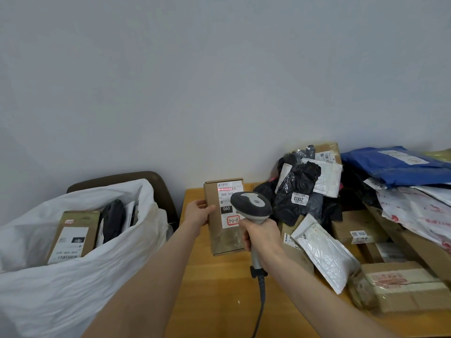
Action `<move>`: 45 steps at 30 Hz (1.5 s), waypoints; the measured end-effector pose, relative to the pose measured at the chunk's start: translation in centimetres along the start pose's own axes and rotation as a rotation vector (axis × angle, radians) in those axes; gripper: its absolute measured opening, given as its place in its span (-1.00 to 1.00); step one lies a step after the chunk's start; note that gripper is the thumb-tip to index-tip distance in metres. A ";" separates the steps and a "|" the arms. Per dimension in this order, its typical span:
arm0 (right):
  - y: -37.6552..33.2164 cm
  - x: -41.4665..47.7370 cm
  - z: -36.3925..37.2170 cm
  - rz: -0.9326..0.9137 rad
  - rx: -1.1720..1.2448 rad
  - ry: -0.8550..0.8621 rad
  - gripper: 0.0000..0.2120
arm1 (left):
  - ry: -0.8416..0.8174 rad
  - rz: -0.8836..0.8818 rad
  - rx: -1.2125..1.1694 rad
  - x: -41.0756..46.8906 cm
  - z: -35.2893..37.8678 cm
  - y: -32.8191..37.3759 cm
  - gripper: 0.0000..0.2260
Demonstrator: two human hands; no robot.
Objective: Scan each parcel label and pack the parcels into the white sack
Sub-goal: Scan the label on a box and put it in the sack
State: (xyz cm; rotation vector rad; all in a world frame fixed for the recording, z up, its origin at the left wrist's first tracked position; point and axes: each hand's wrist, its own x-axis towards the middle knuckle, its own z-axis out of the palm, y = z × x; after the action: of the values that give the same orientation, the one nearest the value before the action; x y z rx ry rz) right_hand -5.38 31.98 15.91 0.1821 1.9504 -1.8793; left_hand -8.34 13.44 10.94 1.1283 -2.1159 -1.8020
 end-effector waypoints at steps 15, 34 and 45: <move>-1.5 0.8 3.6 -0.070 0.028 -0.142 -0.89 | 0.075 0.073 -0.070 -1.7 -5.4 1.5 -0.58; -2.2 1.3 38.6 0.141 0.047 -0.354 -0.91 | 0.612 0.150 0.043 8.8 -43.7 -3.7 -0.60; 1.7 6.0 43.1 0.264 0.060 -0.180 -0.87 | 0.326 -0.014 0.459 18.3 -41.5 -11.4 -0.61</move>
State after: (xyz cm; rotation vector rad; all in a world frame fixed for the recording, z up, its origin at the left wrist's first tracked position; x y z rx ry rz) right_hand -1.16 -11.19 12.30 0.2652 1.6639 -1.7199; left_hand 6.59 -30.61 5.58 1.4191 -2.3689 -1.0583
